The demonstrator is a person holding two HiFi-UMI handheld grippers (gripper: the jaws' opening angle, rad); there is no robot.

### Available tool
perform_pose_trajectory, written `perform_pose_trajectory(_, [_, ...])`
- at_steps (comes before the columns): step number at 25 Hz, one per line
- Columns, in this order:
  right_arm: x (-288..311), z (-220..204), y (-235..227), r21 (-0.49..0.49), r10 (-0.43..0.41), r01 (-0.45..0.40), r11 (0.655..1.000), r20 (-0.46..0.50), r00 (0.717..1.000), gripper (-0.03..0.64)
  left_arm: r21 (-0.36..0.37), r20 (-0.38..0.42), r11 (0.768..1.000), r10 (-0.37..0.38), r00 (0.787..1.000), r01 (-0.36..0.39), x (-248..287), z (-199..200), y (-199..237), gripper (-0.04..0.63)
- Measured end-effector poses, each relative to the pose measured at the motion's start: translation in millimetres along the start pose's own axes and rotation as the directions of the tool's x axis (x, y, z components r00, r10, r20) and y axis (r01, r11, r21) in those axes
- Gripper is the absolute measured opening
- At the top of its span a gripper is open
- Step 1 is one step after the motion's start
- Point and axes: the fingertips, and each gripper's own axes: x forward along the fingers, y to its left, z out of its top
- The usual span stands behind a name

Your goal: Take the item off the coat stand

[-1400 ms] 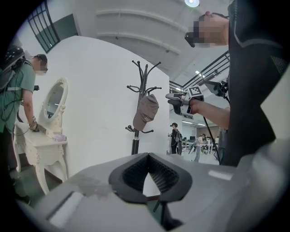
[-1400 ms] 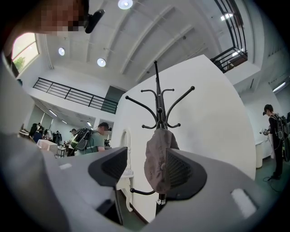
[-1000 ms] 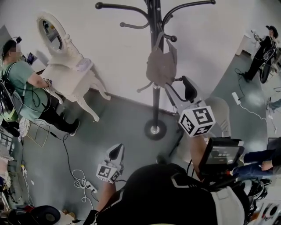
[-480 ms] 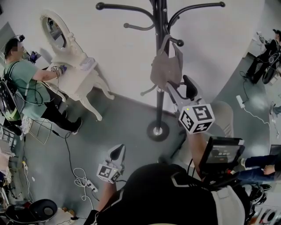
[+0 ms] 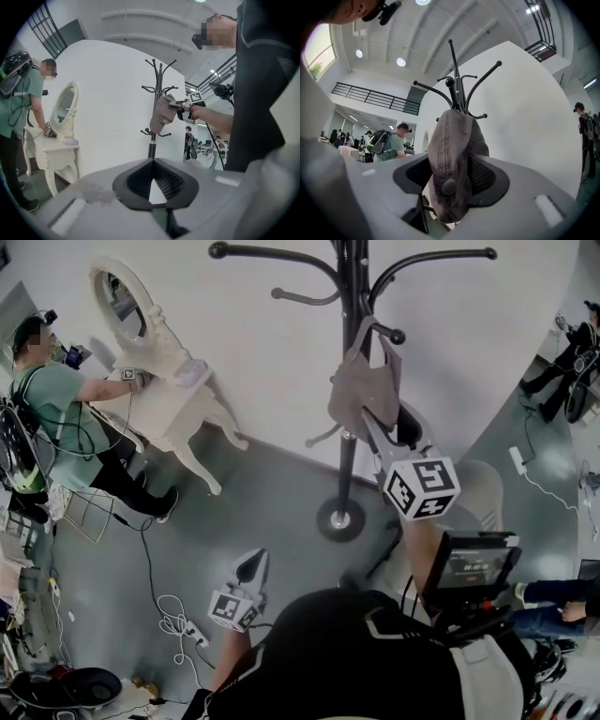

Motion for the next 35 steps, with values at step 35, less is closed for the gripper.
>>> perform_pose_trajectory(35, [3.0,13.5,-3.3,-0.010,-0.026,0.026,1.000,0.031,0.999,0.031,-0.017,-0.021,1.000,0.011,1.000,-0.011,-8.5,-5.3,6.4,-0.002])
